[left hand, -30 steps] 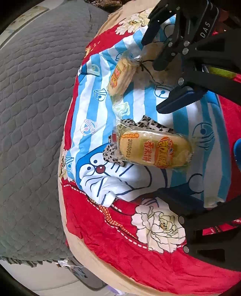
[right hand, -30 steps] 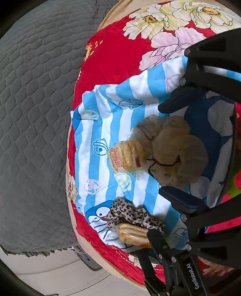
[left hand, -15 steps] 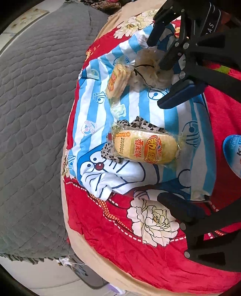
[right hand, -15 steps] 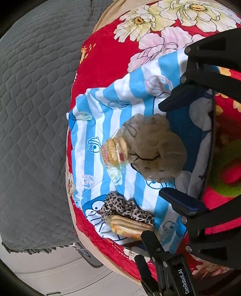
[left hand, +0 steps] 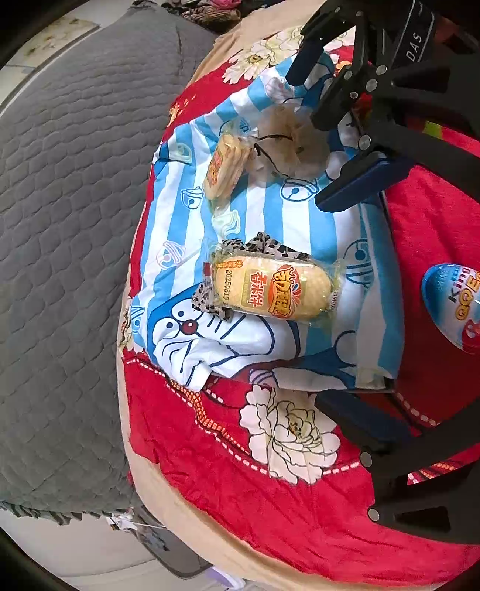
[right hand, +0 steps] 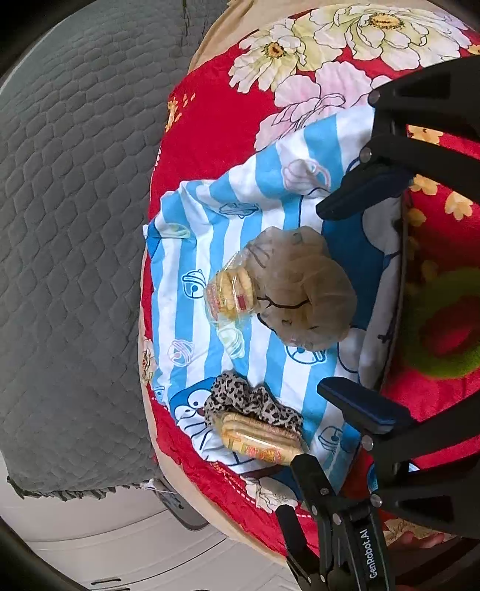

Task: Organize objects
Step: 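Raise both open tools away from the tray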

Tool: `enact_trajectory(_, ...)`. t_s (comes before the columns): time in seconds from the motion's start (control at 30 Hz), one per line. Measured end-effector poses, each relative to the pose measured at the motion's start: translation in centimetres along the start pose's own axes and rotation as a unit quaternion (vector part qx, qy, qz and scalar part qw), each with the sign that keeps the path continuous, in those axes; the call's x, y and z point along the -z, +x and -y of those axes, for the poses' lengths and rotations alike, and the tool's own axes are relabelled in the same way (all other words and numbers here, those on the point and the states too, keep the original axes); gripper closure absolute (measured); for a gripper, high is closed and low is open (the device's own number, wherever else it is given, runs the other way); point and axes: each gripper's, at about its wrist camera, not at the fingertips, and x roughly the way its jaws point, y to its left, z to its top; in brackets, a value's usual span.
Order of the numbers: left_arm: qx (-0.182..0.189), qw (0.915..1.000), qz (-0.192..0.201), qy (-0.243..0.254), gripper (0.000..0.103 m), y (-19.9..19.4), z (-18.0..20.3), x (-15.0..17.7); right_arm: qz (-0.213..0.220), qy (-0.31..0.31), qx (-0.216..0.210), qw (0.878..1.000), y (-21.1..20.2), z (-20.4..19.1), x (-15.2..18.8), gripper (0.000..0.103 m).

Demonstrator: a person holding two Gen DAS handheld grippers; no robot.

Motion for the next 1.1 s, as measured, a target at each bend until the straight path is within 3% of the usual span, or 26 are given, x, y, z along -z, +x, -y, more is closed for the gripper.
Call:
enact_trajectory(0.47, 0.000, 0.9999, 0.006, 0.012, 0.003, -4.2, 0.9, 0.9, 0.019, -0.006, -0.002, 1.000, -4.8, -0.4, 0.9, 0.015)
enact_trajectory(1.1, -0.003, 0.9996, 0.023, 0.018, 0.003, -12.5, 1.7, 4.9, 0.052, -0.018, 0.004, 0.998, -14.1, -1.3, 4.4, 0.011)
